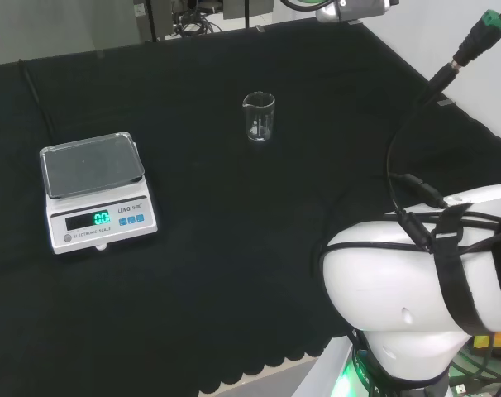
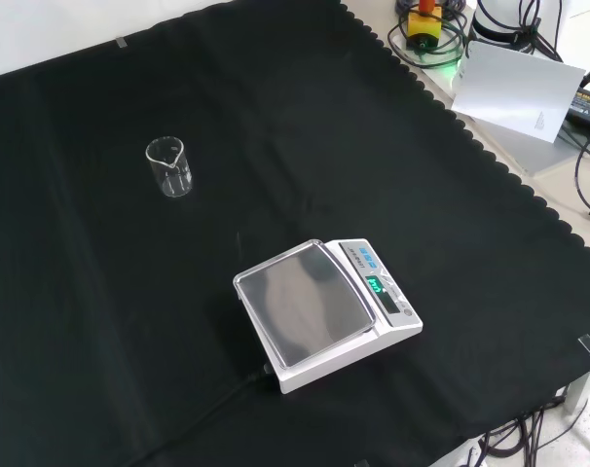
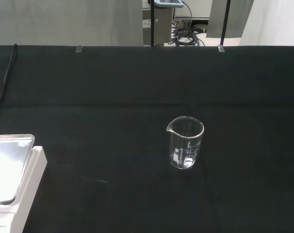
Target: Pick up the beaker.
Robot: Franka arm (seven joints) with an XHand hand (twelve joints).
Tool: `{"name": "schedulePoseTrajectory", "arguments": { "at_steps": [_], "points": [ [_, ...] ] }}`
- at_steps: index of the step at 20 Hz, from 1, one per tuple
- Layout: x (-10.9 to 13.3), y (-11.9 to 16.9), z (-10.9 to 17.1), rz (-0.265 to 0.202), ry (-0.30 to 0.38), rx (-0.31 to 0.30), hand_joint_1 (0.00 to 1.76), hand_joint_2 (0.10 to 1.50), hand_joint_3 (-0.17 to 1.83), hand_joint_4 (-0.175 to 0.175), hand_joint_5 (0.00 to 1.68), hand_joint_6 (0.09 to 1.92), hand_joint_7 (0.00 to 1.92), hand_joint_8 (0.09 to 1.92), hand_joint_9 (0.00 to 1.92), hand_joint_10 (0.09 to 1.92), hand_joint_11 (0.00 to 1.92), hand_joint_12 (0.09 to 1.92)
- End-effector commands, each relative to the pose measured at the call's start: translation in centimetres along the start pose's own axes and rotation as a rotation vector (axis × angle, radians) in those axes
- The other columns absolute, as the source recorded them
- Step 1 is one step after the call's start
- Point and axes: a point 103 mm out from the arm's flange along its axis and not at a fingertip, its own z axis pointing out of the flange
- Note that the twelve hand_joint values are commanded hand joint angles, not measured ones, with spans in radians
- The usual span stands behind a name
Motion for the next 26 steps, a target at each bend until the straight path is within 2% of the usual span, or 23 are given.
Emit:
{"name": "schedulePoseTrajectory", "arguments": {
  "at_steps": [1,4,9,15,19,26],
  "points": [
    [-0.1,0.2,0.0,0.001,-0.008,-0.001,0.47,0.60,0.42,-0.020,0.14,0.18,0.17,0.69,0.26,0.78,0.01,1.38],
    [-0.4,1.4,0.5,0.003,-0.015,0.025,0.47,0.65,0.31,-0.019,0.17,0.09,0.15,0.70,0.24,0.80,0.00,1.44],
    [-0.3,3.9,1.9,0.016,-0.032,0.036,0.48,0.66,0.29,-0.019,0.18,0.09,0.15,0.71,0.23,0.81,0.00,1.44],
    [-0.2,9.4,4.6,0.027,-0.039,0.066,0.48,0.67,0.27,-0.018,0.18,0.09,0.13,0.70,0.22,0.81,0.00,1.42],
    [-1.1,14.0,7.2,0.020,-0.020,0.077,0.48,0.68,0.25,-0.017,0.17,0.09,0.11,0.70,0.21,0.80,0.00,1.40],
    [-3.8,20.7,13.9,0.018,0.021,0.130,0.50,0.69,0.23,-0.014,0.13,0.09,0.08,0.70,0.17,0.81,0.00,1.36]
  ]
}}
